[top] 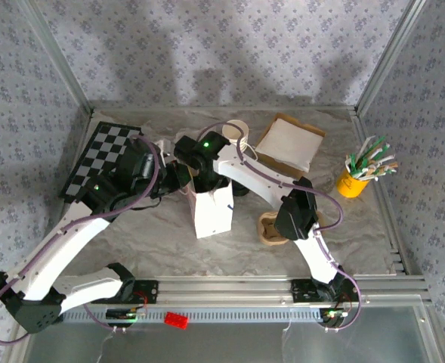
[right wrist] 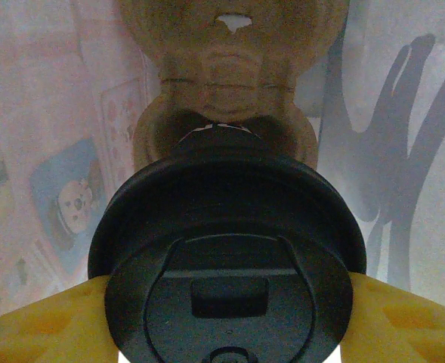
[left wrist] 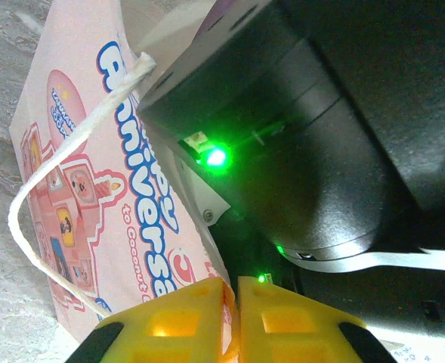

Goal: Pack the takeout coffee

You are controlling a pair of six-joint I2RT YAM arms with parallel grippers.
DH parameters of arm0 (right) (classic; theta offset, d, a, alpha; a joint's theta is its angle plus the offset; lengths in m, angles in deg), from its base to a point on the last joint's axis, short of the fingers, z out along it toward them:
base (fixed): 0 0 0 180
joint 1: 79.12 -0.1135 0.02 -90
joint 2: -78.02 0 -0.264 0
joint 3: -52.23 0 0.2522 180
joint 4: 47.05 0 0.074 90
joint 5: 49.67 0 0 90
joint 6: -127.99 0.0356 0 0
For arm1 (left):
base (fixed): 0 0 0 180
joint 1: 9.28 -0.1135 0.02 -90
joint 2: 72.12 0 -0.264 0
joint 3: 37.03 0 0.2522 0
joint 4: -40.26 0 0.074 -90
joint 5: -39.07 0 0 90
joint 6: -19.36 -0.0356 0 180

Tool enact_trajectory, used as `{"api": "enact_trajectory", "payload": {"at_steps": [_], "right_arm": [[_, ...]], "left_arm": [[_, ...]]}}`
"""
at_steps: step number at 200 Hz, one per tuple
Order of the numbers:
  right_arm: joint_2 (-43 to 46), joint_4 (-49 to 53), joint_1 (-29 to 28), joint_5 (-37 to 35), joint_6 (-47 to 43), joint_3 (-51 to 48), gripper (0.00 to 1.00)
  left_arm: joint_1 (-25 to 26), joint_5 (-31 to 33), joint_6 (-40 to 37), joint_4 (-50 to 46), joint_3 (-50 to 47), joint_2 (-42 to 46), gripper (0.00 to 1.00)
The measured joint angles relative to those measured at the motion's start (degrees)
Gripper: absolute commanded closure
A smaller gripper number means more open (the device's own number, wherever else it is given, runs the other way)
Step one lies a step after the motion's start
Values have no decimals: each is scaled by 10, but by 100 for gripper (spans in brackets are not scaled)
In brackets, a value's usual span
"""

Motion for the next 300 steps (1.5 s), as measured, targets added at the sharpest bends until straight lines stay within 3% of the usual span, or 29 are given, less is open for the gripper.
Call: {"api": "enact_trajectory", "payload": {"at_steps": [159, 300], "right_arm": [[13, -59, 4, 7, 2, -68, 39], [15, -58, 4, 6, 2, -68, 39]], "left_arm": [[-8, 0, 0, -10, 0, 0, 87], [-8, 0, -2, -10, 0, 0, 86]]}}
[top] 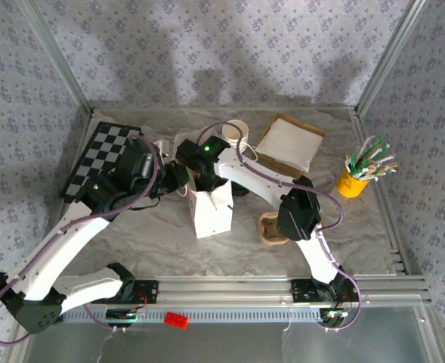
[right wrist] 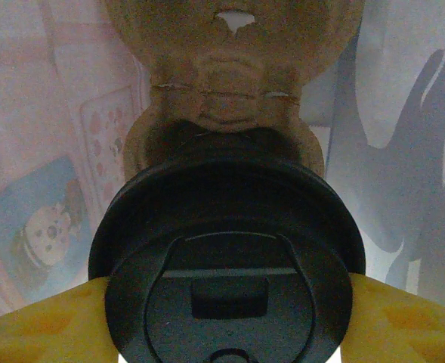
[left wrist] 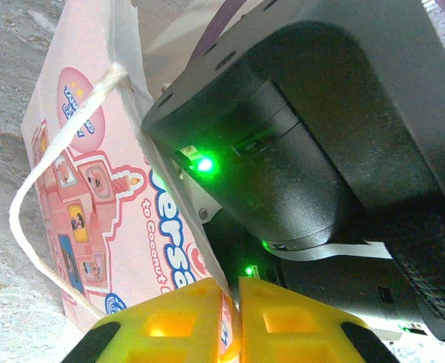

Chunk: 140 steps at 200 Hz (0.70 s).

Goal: Pack the takeout coffee

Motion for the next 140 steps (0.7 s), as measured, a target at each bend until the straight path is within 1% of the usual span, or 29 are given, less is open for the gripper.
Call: {"api": "enact_trajectory", "payload": {"at_steps": [21, 140], "right_arm": [[0, 0, 0, 0, 0, 0, 39], [18, -28, 3, 5, 0, -38, 38]], "left_arm": [[0, 0, 0, 0, 0, 0, 83], [0, -2, 0, -1, 0, 0, 83]]}}
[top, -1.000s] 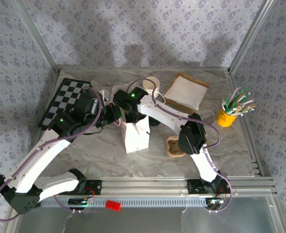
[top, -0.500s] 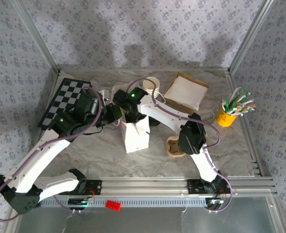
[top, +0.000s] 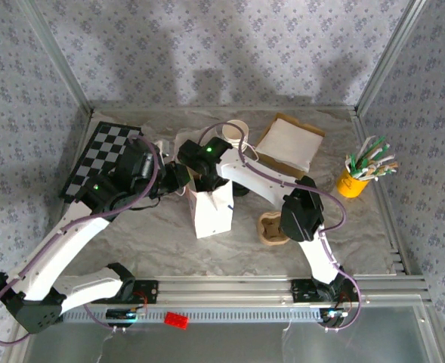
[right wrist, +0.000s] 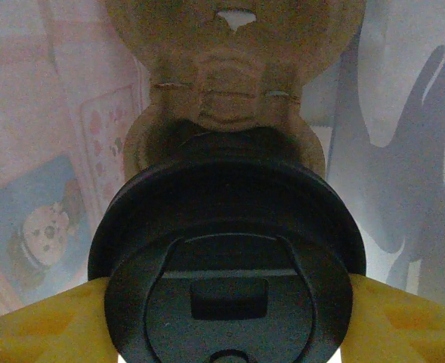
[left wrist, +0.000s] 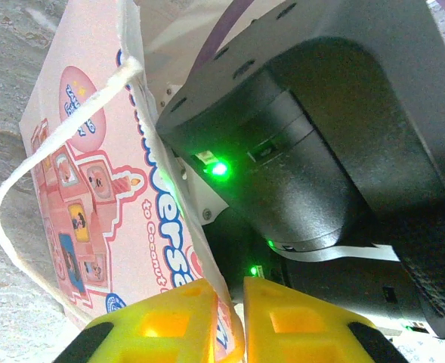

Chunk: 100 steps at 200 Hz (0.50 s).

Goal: Pack the takeout coffee

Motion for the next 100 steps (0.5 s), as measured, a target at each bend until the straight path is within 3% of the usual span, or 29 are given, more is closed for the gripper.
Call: {"api": "enact_trajectory", "payload": {"at_steps": [100], "right_arm": [[16, -17, 0, -3, 1, -23, 33]], "left_arm": [[-1, 0, 0, -1, 0, 0, 82]]}}
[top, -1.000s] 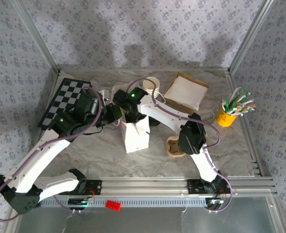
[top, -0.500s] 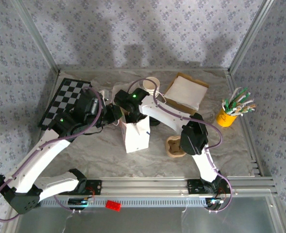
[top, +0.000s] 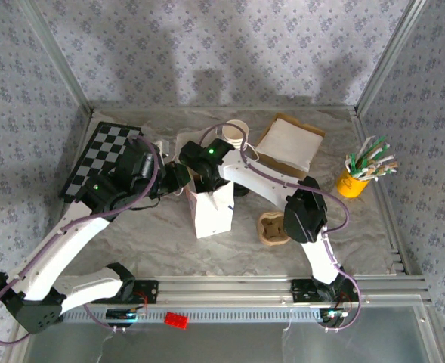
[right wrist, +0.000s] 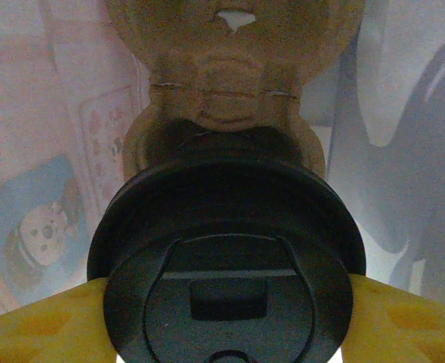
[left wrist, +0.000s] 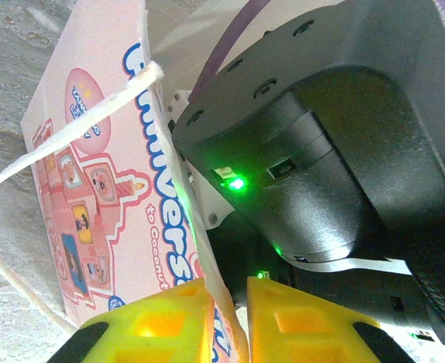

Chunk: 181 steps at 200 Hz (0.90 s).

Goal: Pack the takeout coffee

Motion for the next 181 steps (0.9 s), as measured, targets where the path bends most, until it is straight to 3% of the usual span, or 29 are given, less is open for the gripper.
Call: {"api": "enact_trajectory", "payload": {"at_steps": [80, 181], "right_arm": [[-24, 32, 0, -23, 4, 49, 24], [-24, 37, 0, -38, 19, 59, 12]], "left_arm": [[-4, 0, 0, 0, -6, 0, 90], [-4, 1, 0, 0, -6, -6, 92]]}}
